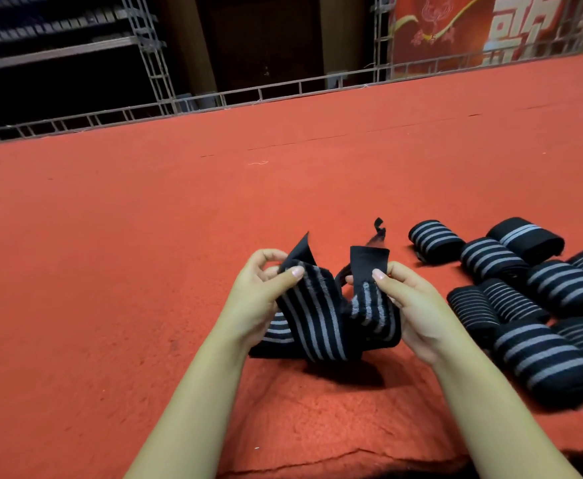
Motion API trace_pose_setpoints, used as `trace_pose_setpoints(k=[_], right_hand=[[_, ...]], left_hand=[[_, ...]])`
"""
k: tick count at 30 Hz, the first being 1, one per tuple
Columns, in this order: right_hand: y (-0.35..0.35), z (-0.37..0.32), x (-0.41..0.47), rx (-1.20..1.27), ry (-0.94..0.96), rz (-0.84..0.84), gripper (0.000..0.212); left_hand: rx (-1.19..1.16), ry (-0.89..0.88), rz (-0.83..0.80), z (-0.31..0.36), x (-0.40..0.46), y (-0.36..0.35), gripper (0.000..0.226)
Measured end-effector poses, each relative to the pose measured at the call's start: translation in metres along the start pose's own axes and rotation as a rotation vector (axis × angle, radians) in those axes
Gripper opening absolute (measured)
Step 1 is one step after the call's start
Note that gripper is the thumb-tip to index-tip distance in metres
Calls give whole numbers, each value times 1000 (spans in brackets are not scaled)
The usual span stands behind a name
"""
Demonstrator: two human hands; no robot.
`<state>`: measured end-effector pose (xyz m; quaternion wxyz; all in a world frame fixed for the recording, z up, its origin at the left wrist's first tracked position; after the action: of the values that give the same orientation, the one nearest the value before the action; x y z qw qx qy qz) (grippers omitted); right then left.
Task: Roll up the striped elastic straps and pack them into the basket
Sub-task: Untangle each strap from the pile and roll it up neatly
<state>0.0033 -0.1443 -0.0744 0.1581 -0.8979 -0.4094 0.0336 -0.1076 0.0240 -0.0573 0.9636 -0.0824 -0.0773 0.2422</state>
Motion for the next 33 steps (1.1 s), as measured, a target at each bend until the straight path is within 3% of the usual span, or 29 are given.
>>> trace_pose_setpoints(k=[4,8,15,18,20,22,24,29,33], right_hand=[[-2,-19,2,44,8,-12,22],[-20,-53,8,111,73,-67,19],[-71,-88,9,240,155,-291,18],[-82,-82,6,241,241,-268,20],[-79,-78,4,151,307,-186,7],[-73,-75,2,69,342,-118,6],[-69,-74,-1,26,365,-92,10],[-68,-70,-7,-2,353,-115,14],[-62,-61,-11,89,279,-119,14]], left_hand=[[-137,-116,-1,40,-1,-8,40],[-96,-195,-58,71,6,-18,48],[-173,-339,-188,104,15,-42,46],[-130,-344,-79,92,13,-47,44],[40,-381,35,81,8,-47,40],[197,-407,90,73,-1,-49,22],[153,-327,39,66,-11,-56,7],[-76,-164,3,62,-24,-55,35],[-114,-83,43,55,-29,-49,15]])
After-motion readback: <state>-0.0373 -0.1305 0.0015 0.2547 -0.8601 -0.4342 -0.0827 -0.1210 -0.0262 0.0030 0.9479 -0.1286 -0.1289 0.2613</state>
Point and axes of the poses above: each hand's wrist, its own x-axis towards the middle knuckle, its own y-axis out of the back of the hand, z = x × y, the point moved 3 cm from there along x, towards the middle knuckle, and after that the axes turned 5 degrees about -z, right-handed, at the moved point
